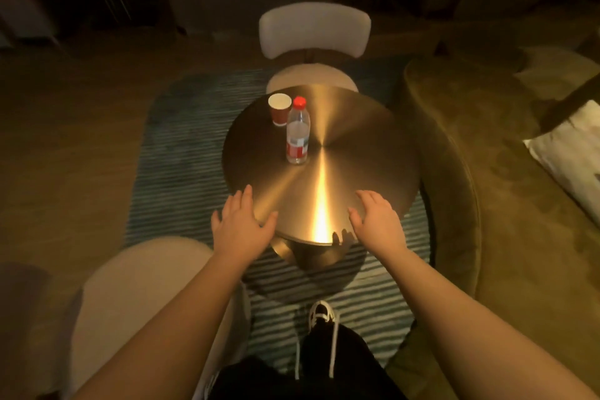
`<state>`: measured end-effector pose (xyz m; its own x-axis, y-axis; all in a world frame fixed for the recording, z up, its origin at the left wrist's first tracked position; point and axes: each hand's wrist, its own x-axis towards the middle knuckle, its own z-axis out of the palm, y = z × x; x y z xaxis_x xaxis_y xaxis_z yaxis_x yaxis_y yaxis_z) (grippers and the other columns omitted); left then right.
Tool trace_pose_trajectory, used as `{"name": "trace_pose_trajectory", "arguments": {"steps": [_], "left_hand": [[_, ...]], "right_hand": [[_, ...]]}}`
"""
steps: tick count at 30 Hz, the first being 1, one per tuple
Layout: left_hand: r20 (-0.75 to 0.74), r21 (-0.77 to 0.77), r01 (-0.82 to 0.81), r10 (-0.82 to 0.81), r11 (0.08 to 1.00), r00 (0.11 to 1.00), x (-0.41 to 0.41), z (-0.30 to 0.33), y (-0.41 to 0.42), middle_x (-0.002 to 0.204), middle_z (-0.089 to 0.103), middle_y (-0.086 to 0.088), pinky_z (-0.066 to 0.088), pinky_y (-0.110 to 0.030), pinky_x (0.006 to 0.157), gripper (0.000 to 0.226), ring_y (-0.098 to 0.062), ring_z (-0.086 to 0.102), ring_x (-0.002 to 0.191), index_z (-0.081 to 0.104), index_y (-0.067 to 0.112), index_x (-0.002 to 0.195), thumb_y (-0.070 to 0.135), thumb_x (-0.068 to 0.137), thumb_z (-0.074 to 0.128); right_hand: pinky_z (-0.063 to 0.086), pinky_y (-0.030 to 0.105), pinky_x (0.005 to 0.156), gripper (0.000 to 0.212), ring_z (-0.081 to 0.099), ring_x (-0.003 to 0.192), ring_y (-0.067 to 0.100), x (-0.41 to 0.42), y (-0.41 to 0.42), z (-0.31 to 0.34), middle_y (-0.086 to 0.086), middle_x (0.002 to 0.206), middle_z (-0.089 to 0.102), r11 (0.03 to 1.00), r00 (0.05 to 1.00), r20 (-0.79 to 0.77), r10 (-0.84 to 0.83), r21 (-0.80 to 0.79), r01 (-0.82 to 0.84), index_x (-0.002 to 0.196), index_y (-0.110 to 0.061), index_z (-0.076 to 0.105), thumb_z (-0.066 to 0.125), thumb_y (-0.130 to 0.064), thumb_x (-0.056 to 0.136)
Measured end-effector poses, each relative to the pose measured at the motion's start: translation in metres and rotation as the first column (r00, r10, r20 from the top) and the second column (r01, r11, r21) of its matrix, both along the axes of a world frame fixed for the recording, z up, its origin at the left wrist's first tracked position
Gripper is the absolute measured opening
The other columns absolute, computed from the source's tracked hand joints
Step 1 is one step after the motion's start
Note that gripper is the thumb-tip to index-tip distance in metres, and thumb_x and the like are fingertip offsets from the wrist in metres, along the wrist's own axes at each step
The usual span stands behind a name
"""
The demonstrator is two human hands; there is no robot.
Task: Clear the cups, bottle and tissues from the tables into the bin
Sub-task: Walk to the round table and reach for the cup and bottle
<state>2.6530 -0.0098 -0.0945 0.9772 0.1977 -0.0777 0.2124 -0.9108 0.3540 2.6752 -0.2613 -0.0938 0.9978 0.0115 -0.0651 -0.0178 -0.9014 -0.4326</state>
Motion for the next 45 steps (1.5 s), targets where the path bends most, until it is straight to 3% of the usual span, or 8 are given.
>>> {"name": "trace_pose_trajectory", "arguments": {"steps": [6,16,21,26,32,36,41,45], "left_hand": [[-0.031,0.013,-0.029,0.029,1.0,0.999,0.091,-0.006,0.001,0.155,0.022,-0.003,0.012,-0.049,0.112,0.082,-0.021,0.017,0.142,0.011,0.024,0.149,0.065,0.084,0.038],[-0.076,0.018,0.055,-0.053,0.998,0.996,0.204,-0.039,0.046,0.154,0.026,-0.003,0.016,-0.052,0.111,0.087,-0.023,0.02,0.141,0.011,0.026,0.148,0.068,0.078,0.041],[-0.048,-0.046,0.1,-0.103,0.994,0.994,0.252,-0.055,0.069,0.151,0.03,-0.003,0.023,-0.05,0.109,0.092,-0.023,0.027,0.139,0.01,0.026,0.146,0.065,0.074,0.055],[-0.138,-0.35,0.012,-0.064,0.937,0.988,0.303,-0.08,0.072,0.153,0.026,0.001,0.037,-0.049,0.105,0.103,-0.025,0.031,0.137,0.01,0.035,0.145,0.05,0.068,0.077],[-0.077,-0.556,-0.024,-0.023,0.831,0.997,0.378,-0.098,0.049,0.156,0.015,0.0,0.021,-0.033,0.107,0.126,-0.022,0.022,0.14,0.001,0.035,0.147,0.04,0.056,0.088],[-0.05,-0.558,0.026,-0.064,0.829,0.997,0.414,-0.111,0.033,0.157,0.014,-0.001,0.02,-0.037,0.11,0.131,-0.023,0.022,0.14,0.0,0.033,0.148,0.038,0.053,0.09],[-0.02,-0.515,0.086,-0.112,0.853,0.994,0.436,-0.13,0.024,0.154,0.021,-0.004,0.027,-0.04,0.108,0.123,-0.026,0.029,0.137,0.007,0.03,0.149,0.036,0.056,0.088],[0.002,-0.494,0.095,-0.108,0.864,0.994,0.443,-0.131,0.021,0.14,0.04,-0.007,0.036,-0.032,0.097,0.095,-0.027,0.042,0.125,0.031,0.021,0.139,0.033,0.063,0.085]], "right_hand": [[0.035,0.039,0.103,0.048,0.042,0.128,0.025,0.093,0.005,0.0,0.006,0.142,0.045,1.0,0.998,-0.057,-0.01,0.022,0.011,0.137,-0.014,0.044,0.048,-0.033,0.094],[0.035,0.035,0.104,0.048,0.044,0.127,0.026,0.164,0.05,-0.013,0.008,0.138,0.048,0.988,0.994,-0.089,-0.071,0.129,0.082,0.136,-0.011,0.046,0.055,-0.028,0.092],[0.033,0.03,0.103,0.089,0.037,0.132,0.018,0.185,0.088,-0.019,0.0,0.147,0.035,0.924,0.982,-0.137,-0.126,0.345,0.167,0.145,-0.022,0.029,0.075,-0.047,0.074],[0.026,0.027,0.104,0.114,0.029,0.139,0.017,0.213,0.119,-0.04,-0.006,0.154,0.024,0.839,0.956,-0.156,-0.248,0.46,0.292,0.148,-0.031,0.014,0.08,-0.059,0.059],[0.029,0.016,0.1,0.104,0.031,0.13,-0.001,0.236,0.129,-0.067,-0.018,0.146,0.033,0.721,0.927,-0.119,-0.357,0.595,0.354,0.14,-0.049,0.02,0.084,-0.047,0.059],[0.036,0.006,0.094,0.084,0.041,0.117,-0.011,0.245,0.136,-0.075,-0.021,0.13,0.047,0.705,0.929,-0.095,-0.358,0.625,0.335,0.13,-0.048,0.036,0.084,-0.044,0.061],[0.04,0.004,0.087,0.07,0.049,0.111,-0.007,0.248,0.136,-0.083,-0.021,0.117,0.056,0.697,0.928,-0.102,-0.358,0.632,0.338,0.123,-0.045,0.043,0.082,-0.047,0.064],[0.042,0.009,0.089,0.069,0.051,0.112,-0.004,0.247,0.134,-0.081,-0.019,0.118,0.057,0.69,0.933,-0.105,-0.344,0.645,0.327,0.123,-0.045,0.043,0.08,-0.047,0.065]]}}
